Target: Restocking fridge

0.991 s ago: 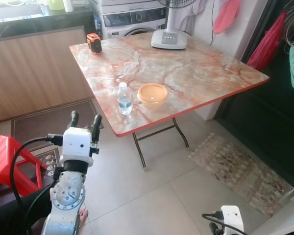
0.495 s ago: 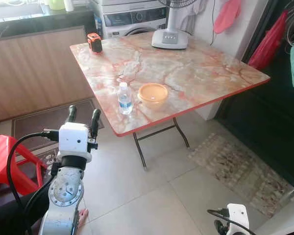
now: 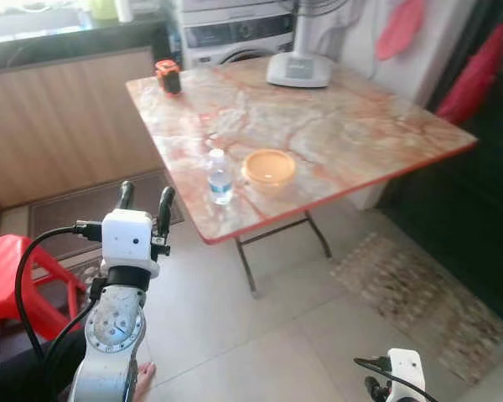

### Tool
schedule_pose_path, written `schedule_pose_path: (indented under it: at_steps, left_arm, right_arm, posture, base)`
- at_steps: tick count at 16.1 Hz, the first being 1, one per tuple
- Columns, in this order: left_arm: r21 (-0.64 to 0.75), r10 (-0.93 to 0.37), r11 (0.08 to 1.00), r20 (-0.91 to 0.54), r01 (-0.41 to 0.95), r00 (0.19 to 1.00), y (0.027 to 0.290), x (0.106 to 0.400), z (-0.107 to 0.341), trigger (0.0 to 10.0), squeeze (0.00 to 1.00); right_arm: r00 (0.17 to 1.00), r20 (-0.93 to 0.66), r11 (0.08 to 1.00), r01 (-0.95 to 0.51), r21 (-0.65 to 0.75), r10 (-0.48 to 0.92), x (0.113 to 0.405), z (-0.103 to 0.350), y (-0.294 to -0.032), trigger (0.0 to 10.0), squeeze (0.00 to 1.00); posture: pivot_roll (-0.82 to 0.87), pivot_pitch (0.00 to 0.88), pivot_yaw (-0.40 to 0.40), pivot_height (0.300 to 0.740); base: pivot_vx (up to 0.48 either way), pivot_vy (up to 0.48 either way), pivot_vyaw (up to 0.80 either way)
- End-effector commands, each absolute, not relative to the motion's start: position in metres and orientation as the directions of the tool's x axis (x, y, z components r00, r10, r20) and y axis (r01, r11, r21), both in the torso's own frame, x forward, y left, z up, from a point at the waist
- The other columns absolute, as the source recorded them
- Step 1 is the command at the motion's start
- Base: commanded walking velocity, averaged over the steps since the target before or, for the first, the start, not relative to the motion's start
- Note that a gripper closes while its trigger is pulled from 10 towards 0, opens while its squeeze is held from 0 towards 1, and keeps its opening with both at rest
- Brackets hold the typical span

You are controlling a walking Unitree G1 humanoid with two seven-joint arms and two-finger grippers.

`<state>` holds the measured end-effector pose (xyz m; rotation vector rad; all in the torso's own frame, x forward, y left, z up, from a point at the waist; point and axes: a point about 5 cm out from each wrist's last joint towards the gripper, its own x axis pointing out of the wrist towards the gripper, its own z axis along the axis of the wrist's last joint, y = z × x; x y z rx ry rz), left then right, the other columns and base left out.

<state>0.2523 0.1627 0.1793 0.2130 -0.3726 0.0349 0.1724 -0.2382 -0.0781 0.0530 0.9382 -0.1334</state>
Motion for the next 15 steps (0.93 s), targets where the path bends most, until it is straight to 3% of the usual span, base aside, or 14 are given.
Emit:
schedule_pose_path:
  at_steps: [1, 15]
  left_arm:
    - [0.195, -0.016, 0.979, 0.377, -0.062, 0.926, 0.1628, 0.2535, 0.1848, 10.0, 0.0]
    - [0.184, 0.002, 0.98, 0.385, -0.079, 0.923, 0.1636, 0.2582, 0.1922, 10.0, 0.0]
  right_arm:
    - [0.584, -0.807, 0.989, 0.15, -0.006, -0.094, 0.1736, -0.0777, -0.2381, 10.0, 0.0]
    - [0.576, -0.816, 0.998, 0.066, -0.017, -0.052, 0.1827, -0.0737, -0.2379, 10.0, 0.0]
  posture:
    - [0.06, 0.0, -0.008, 0.74]
    - [0.05, 0.015, -0.012, 0.74]
  base:
    - [0.274, 0.0, 0.0]
    - [0.276, 0.0, 0.04]
